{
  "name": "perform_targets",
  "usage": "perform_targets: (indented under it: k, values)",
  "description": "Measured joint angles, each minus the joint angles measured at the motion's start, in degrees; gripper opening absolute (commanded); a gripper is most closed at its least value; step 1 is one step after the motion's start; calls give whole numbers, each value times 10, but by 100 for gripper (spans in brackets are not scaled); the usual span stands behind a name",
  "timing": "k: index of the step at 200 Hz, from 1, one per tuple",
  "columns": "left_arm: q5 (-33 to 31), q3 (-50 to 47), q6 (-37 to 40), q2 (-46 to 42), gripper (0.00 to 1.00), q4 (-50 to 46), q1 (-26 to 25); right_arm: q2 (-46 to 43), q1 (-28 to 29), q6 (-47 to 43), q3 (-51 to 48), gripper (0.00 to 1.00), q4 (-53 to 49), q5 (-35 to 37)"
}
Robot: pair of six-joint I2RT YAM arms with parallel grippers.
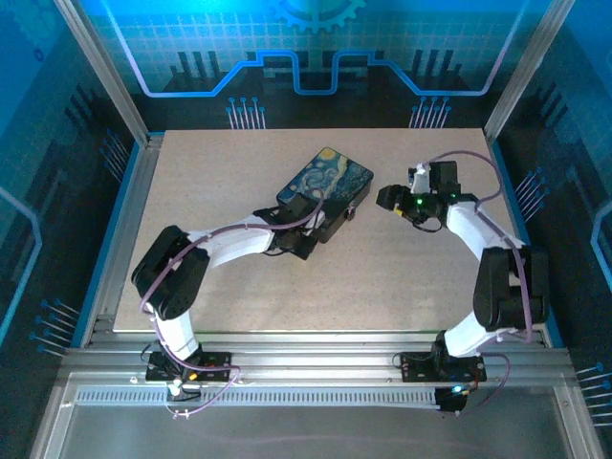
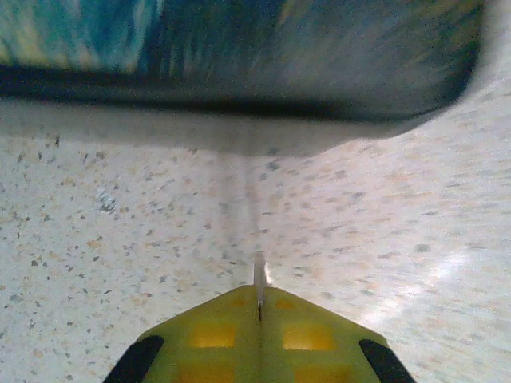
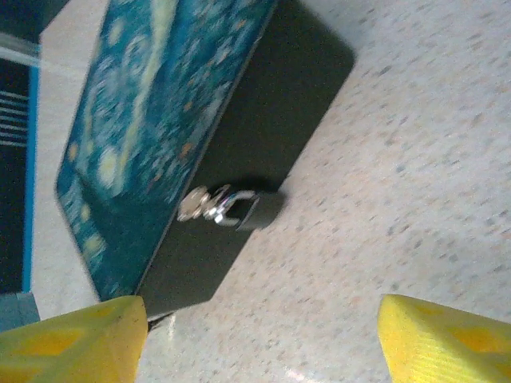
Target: Unlock a padlock with a key
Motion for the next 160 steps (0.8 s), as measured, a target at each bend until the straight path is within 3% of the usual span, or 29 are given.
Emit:
perform_targets:
  k: [43,78,118,160]
  values:
    - [115,40,-42,-46,0,-2,36,-66,45,23,-96,56,78,-92]
    - [204,78,-83,-52,0,-2,60,-96,89,42,-149,52,153,-157]
    - [275,145,-121,-52,0,-25,64,-123,164,-62,-136,48,171,-161]
    - [311,201,-141,-43,0,-62,64,-119,181,-153,-111,47,181,-114]
